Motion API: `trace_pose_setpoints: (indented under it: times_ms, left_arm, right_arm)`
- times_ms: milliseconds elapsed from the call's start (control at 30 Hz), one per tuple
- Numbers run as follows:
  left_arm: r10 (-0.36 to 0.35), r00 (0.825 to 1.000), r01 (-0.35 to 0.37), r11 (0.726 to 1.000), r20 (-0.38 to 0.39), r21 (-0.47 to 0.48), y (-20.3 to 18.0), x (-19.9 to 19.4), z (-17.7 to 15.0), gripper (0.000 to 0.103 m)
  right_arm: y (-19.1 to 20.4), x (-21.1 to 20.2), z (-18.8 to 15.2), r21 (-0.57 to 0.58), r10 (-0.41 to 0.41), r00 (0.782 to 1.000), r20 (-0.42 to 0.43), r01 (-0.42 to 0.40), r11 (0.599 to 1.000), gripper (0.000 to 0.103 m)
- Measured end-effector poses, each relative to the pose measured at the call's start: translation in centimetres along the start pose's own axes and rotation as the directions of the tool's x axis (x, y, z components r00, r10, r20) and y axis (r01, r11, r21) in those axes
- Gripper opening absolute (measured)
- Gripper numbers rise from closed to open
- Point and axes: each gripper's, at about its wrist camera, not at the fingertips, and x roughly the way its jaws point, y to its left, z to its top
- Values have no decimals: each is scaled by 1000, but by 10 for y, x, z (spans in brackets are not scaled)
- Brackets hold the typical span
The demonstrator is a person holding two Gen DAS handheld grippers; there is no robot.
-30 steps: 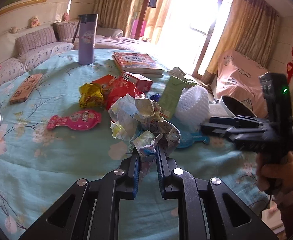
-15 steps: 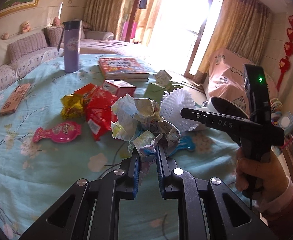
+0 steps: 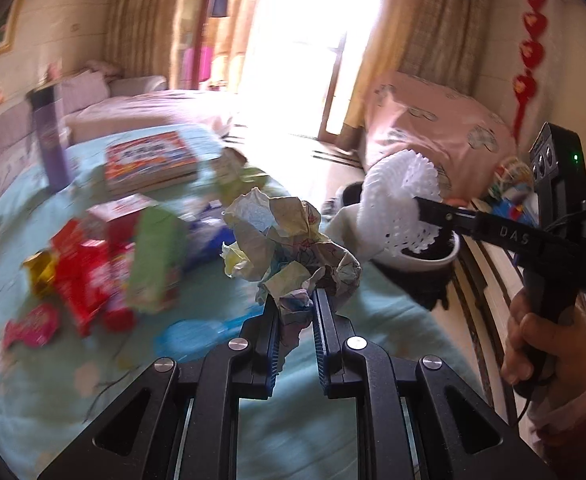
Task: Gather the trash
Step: 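Carry the paper wad and foam mesh over the black trash bin with both tools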
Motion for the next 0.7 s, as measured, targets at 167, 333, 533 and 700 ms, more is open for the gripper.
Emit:
trace_pose_setpoints:
  times_ms: [167, 333, 533, 700]
  left_arm:
    - [-41, 999, 42, 998, -23, 49, -26, 29, 14, 14]
    - [-56, 998, 58, 995, -36, 76, -38, 50, 23, 14]
    - [-49, 998, 52, 995, -37, 79, -38, 54, 31, 14]
    - [-48, 999, 48, 996, 1, 75, -46, 44, 39, 14]
  right_arm:
    - [-42, -22, 5, 69, -57, 998, 28, 55, 996, 19]
    - [-67, -14, -1, 115, -56, 998, 8, 54, 992, 19]
    - [-75, -1, -8, 150, -33, 999, 3, 32, 988, 19]
    - [-84, -13, 1, 155, -43, 998, 38, 37, 987, 19]
